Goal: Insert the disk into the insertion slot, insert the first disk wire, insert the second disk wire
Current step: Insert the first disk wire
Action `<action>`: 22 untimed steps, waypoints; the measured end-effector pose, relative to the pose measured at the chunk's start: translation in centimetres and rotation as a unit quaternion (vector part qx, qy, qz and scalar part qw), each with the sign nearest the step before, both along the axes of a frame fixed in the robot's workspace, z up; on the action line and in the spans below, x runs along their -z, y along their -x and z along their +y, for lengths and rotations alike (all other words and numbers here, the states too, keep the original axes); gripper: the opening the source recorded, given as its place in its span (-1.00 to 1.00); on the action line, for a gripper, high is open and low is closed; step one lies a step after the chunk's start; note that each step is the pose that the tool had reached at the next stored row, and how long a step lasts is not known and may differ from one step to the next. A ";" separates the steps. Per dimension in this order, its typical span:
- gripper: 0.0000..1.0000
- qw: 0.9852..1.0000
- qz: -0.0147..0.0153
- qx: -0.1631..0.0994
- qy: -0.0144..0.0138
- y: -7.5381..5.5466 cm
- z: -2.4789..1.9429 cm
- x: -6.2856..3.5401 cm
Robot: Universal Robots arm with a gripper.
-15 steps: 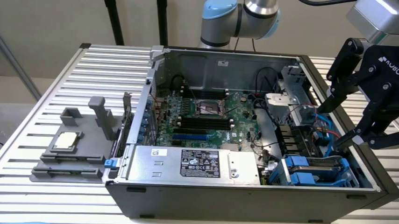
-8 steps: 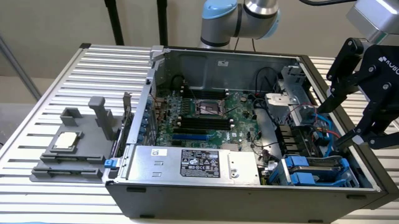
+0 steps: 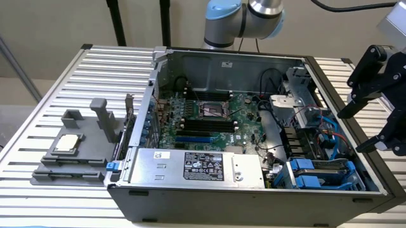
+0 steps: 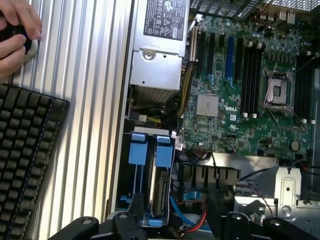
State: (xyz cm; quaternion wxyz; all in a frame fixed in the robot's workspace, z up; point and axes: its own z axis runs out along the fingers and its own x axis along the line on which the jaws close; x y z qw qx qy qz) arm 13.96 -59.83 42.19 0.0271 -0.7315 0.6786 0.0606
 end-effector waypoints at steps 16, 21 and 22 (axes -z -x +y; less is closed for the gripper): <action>0.23 1.000 0.000 0.000 0.008 -2.0 0.01 2.86; 0.06 1.000 0.000 0.000 0.010 -2.1 0.05 3.78; -0.07 1.000 0.000 0.000 0.011 -2.1 0.13 3.96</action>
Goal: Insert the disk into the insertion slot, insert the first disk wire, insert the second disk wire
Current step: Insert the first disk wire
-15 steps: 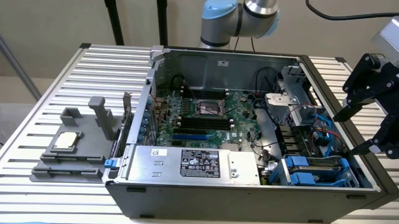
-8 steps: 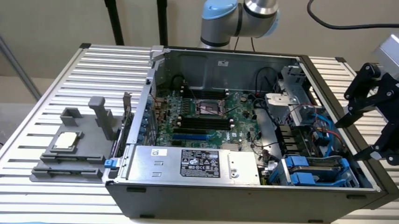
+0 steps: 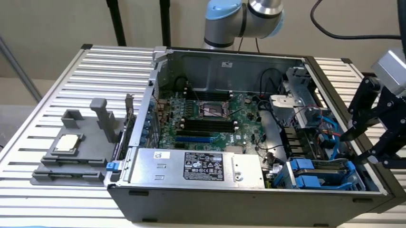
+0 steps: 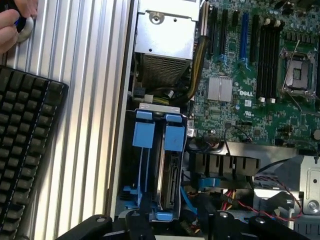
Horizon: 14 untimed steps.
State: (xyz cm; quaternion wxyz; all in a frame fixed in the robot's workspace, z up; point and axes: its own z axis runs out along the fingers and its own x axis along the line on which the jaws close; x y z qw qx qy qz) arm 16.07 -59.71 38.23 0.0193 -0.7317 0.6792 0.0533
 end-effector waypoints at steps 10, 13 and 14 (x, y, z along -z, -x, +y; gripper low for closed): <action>-0.20 1.000 -0.001 0.000 0.017 -0.1 2.89 1.19; -0.20 1.000 -0.001 0.000 0.031 -0.3 2.92 1.34; -0.20 0.999 -0.001 0.000 0.033 -0.4 2.97 1.45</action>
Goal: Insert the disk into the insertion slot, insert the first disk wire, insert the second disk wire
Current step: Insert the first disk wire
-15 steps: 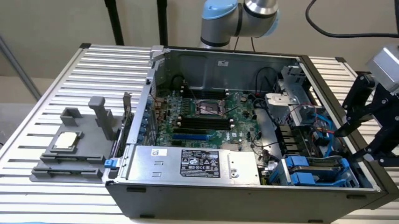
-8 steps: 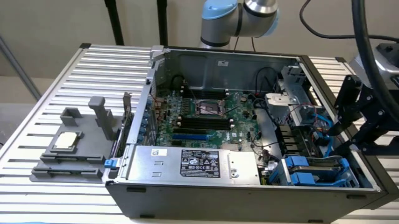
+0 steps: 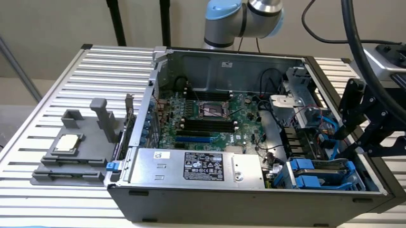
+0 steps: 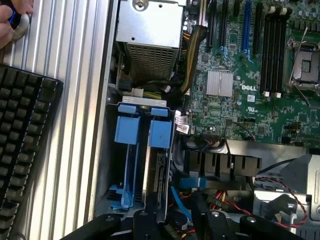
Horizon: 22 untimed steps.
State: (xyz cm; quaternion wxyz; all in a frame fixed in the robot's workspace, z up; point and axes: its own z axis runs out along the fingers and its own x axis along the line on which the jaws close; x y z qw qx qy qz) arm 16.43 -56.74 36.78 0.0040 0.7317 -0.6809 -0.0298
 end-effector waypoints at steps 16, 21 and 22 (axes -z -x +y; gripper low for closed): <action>0.21 1.000 0.000 0.000 0.008 1.5 -0.04 1.14; 0.21 1.000 0.000 0.000 0.003 1.4 -1.60 1.17; 0.21 1.000 0.000 0.000 0.001 1.2 -1.79 1.19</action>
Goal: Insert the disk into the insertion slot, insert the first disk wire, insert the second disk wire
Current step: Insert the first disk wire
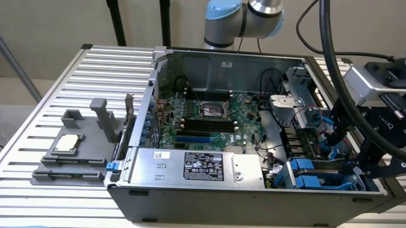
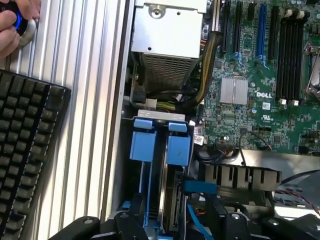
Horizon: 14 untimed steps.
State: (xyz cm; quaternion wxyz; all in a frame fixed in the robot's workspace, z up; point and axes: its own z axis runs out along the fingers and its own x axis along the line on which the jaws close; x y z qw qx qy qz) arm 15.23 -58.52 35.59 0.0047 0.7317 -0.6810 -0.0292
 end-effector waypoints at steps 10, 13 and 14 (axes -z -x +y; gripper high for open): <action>0.21 1.000 0.000 -0.002 -0.009 -2.0 -0.40 0.93; 0.21 1.000 0.000 -0.005 -0.009 -2.4 -0.40 1.24; 0.21 1.000 0.000 -0.006 -0.009 -2.6 -0.40 1.28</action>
